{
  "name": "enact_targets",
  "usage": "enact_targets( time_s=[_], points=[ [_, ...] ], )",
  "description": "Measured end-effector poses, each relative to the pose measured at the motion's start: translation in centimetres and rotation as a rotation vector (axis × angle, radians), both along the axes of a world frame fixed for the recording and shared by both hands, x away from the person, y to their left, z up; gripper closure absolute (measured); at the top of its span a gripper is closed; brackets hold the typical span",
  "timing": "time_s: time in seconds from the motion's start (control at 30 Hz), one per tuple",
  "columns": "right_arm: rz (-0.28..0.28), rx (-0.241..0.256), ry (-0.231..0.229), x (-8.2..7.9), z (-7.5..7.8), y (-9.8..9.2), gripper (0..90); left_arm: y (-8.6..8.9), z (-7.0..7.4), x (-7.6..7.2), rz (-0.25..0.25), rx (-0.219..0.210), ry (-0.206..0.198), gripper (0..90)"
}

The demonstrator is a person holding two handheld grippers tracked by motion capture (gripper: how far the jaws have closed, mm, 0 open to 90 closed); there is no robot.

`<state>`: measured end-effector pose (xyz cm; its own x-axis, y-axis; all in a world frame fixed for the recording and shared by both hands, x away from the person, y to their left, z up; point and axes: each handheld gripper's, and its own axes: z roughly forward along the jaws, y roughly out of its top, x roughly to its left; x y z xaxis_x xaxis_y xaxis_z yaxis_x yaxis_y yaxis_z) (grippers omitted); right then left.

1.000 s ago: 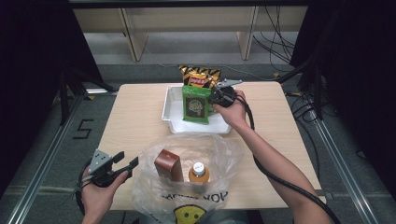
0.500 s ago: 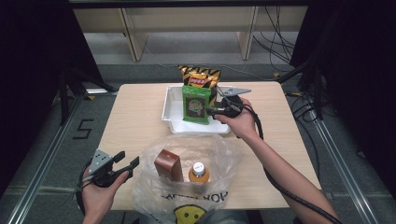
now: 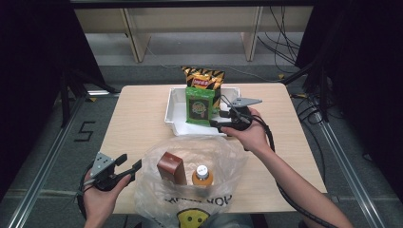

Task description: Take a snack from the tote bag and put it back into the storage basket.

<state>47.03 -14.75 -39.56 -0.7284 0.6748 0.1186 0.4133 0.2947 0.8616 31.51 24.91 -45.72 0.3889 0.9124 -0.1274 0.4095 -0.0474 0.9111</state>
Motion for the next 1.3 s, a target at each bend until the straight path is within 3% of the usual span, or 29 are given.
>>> enact_targets(
  time_s=[0.1, 0.33, 0.53, 0.6, 0.67, 0.9, 0.93, 1.0, 1.03, 1.1, 1.13, 1.27, 1.3],
  points=[
    [0.024, 0.021, 0.001, -0.8, -0.4, -0.1, 39.8, 0.0, 0.0, 0.0, 0.002, -0.001, 0.001, 36.2],
    [0.051, 0.008, 0.020, -2.8, -0.5, -0.4, 36.4, -0.1, -0.1, 0.0, 0.007, 0.006, 0.007, 36.2],
    [0.085, 0.027, 0.029, -4.3, -0.6, -0.2, 35.3, -0.1, -0.1, 0.0, 0.005, 0.004, 0.009, 36.2],
    [0.086, 0.012, 0.001, -4.7, -0.7, -0.3, 34.9, -0.1, -0.1, 0.0, 0.005, 0.005, 0.009, 36.2],
    [0.101, 0.039, 0.030, -5.1, -0.8, -0.2, 34.6, -0.1, -0.1, 0.0, 0.006, 0.005, 0.008, 36.2],
    [0.124, 0.040, 0.040, -6.7, -1.3, -0.1, 34.2, 0.0, -0.3, 0.1, 0.008, 0.006, 0.014, 36.2],
    [0.145, 0.044, 0.018, -6.7, -1.4, -0.1, 34.2, -0.1, -0.3, 0.1, 0.008, 0.005, 0.014, 36.2],
    [0.140, 0.062, 0.045, -7.1, -1.5, 0.0, 34.4, -0.1, -0.3, 0.1, 0.009, 0.006, 0.015, 36.2],
    [0.153, 0.041, 0.029, -7.1, -1.5, -0.2, 34.4, -0.1, -0.3, 0.1, 0.008, 0.007, 0.015, 36.2],
    [0.142, 0.064, 0.047, -7.5, -1.6, -0.1, 34.5, -0.2, -0.3, 0.1, 0.008, 0.006, 0.014, 36.2],
    [0.157, 0.047, 0.020, -7.4, -1.6, -0.2, 34.5, -0.2, -0.3, 0.1, 0.006, 0.006, 0.014, 36.2],
    [0.159, 0.060, 0.040, -8.0, -1.6, -0.3, 35.1, -0.3, -0.4, 0.2, 0.007, 0.005, 0.017, 36.2],
    [0.167, 0.035, 0.007, -7.9, -1.5, -0.5, 35.1, -0.3, -0.4, 0.2, 0.007, 0.004, 0.017, 36.2]
  ],
)
